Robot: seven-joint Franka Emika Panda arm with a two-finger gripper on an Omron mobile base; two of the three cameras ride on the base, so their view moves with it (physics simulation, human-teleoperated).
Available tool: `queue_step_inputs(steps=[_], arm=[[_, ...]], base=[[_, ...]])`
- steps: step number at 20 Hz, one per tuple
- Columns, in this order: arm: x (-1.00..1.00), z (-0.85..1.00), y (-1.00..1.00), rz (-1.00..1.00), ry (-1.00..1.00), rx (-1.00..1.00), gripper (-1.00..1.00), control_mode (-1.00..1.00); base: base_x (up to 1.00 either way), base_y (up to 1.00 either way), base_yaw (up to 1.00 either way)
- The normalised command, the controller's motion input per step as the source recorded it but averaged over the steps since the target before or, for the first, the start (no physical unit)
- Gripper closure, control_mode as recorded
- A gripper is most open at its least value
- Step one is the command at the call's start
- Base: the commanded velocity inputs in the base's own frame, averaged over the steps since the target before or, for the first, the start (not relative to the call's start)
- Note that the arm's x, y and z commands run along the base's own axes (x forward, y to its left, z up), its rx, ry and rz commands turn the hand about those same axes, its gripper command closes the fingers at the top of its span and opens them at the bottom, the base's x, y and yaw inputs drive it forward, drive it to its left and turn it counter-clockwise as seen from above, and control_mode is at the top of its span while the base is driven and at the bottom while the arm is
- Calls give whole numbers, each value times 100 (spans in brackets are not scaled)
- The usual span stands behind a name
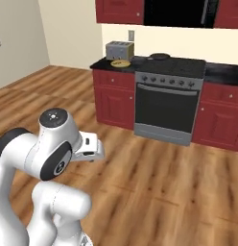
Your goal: Place the cold items (sweet potato and peach) from the fridge in one tupperware on the dining counter. Place the warm items (hot dog and kebab skewer) in the stove area in another tupperware.
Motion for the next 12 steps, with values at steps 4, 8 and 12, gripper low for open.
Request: queue_step_inputs(steps=[4, 8, 12], arm=[[0, 0, 0, 0, 0, 0, -100, 100], [0, 0, 0, 0, 0, 0, -100, 100], [0, 0, 0, 0, 0, 0, -100, 100]], base=[[100, 34, 7], [100, 48, 1], [100, 68, 0]])
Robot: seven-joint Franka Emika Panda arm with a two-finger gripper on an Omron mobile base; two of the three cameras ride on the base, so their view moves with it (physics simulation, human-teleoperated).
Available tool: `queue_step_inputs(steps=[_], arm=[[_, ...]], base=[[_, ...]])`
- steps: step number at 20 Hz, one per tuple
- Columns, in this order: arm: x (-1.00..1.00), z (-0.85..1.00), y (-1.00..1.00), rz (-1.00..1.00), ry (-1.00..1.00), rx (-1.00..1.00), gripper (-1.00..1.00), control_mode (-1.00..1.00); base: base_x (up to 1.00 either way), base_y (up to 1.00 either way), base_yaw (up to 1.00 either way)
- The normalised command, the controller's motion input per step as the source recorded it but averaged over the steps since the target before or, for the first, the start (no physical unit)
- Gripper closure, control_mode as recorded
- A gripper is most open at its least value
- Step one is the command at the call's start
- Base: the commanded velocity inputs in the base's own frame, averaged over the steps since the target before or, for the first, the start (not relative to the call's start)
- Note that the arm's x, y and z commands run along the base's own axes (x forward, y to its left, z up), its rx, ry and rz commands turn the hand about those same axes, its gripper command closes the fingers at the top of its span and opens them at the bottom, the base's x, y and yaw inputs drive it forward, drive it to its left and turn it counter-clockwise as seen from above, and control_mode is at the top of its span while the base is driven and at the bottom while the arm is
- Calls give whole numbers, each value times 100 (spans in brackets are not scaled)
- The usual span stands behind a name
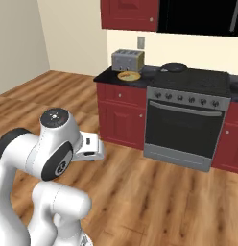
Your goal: Place the cold items (sweet potato and peach) from the fridge in one tupperware on the dining counter. Place the warm items (hot dog and kebab skewer) in the stove area in another tupperware.
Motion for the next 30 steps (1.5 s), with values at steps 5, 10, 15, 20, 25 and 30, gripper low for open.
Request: queue_step_inputs(steps=[5, 10, 15, 20, 25, 30], arm=[[0, 0, 0, 0, 0, 0, -100, 100], [0, 0, 0, 0, 0, 0, -100, 100], [0, 0, 0, 0, 0, 0, -100, 100], [0, 0, 0, 0, 0, 0, -100, 100], [0, 0, 0, 0, 0, 0, -100, 100], [0, 0, 0, 0, 0, 0, -100, 100]], base=[[100, 71, 0], [100, 35, -6], [100, 21, -20], [100, 45, -26], [100, 48, -25], [100, 21, -13]])
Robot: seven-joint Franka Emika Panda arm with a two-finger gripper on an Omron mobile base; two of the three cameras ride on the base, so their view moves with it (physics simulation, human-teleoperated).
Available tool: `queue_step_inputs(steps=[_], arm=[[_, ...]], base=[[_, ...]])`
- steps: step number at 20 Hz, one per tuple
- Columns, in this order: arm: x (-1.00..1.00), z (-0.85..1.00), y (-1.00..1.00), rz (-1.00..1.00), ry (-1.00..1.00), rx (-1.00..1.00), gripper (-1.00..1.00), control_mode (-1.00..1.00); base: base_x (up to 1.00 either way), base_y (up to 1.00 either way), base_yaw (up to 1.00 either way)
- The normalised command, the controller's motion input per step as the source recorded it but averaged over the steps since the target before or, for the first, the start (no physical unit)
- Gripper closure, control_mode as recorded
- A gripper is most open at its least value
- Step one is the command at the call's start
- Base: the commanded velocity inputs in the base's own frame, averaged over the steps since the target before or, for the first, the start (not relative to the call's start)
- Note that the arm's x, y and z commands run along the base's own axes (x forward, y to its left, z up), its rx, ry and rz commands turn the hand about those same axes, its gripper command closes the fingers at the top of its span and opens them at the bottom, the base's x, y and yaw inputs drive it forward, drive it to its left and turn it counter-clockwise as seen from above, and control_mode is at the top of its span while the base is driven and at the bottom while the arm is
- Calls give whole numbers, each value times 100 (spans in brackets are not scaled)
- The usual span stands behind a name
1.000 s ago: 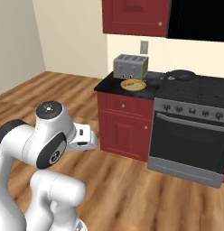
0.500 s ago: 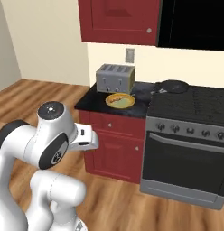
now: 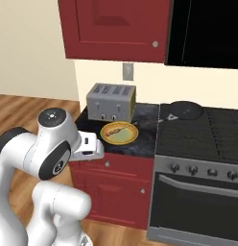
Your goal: Place the cold items (sweet potato and peach) from the fridge in one tupperware on the dining counter. Place the warm items (hot dog and kebab skewer) in the stove area in another tupperware.
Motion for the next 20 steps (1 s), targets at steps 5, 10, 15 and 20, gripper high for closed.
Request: queue_step_inputs(steps=[5, 10, 15, 20], arm=[[0, 0, 0, 0, 0, 0, -100, 100], [16, -1, 2, -6, 6, 0, -100, -100], [23, -16, 22, -61, 17, 0, -100, -100], [0, -24, 3, -56, 22, 0, -100, -100]], base=[[100, 8, -11], [76, 13, -16], [0, 0, 0], [0, 0, 0]])
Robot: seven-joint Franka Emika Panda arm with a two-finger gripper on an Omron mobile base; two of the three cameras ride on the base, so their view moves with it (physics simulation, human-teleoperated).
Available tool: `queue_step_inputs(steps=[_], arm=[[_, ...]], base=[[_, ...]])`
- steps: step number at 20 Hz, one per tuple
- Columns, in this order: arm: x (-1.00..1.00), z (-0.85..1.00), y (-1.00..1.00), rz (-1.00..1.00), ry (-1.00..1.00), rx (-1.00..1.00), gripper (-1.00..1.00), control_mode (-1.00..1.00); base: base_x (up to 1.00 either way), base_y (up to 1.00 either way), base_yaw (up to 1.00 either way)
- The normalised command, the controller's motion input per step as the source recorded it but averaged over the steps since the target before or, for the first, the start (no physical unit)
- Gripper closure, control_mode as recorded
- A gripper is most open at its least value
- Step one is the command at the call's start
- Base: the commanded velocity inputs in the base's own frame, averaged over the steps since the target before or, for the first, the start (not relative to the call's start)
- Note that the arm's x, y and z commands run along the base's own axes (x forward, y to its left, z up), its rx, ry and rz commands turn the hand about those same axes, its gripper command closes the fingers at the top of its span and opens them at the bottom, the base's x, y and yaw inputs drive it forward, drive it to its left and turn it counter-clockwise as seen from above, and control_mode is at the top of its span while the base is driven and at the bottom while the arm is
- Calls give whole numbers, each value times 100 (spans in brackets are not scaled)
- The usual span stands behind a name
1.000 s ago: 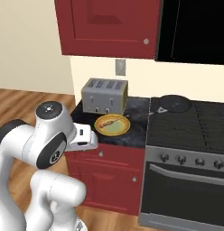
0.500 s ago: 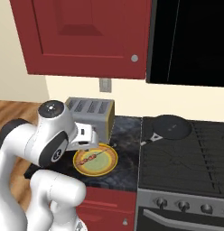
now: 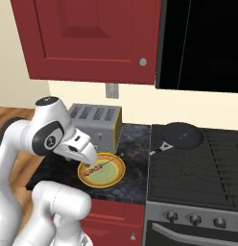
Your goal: Place the cold items (sweet potato and peach) from the fridge in one tupperware on the dining counter. Place the warm items (hot dog and kebab skewer) in the stove area in another tupperware.
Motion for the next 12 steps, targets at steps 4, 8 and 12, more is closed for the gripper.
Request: queue_step_inputs(steps=[4, 8, 12], arm=[[1, -16, 7, -34, 11, -2, -100, -100], [1, -14, 1, -24, 4, 0, -100, -100], [6, -9, 4, -22, 10, 0, -100, -100]], base=[[0, 0, 0], [0, 0, 0], [0, 0, 0]])
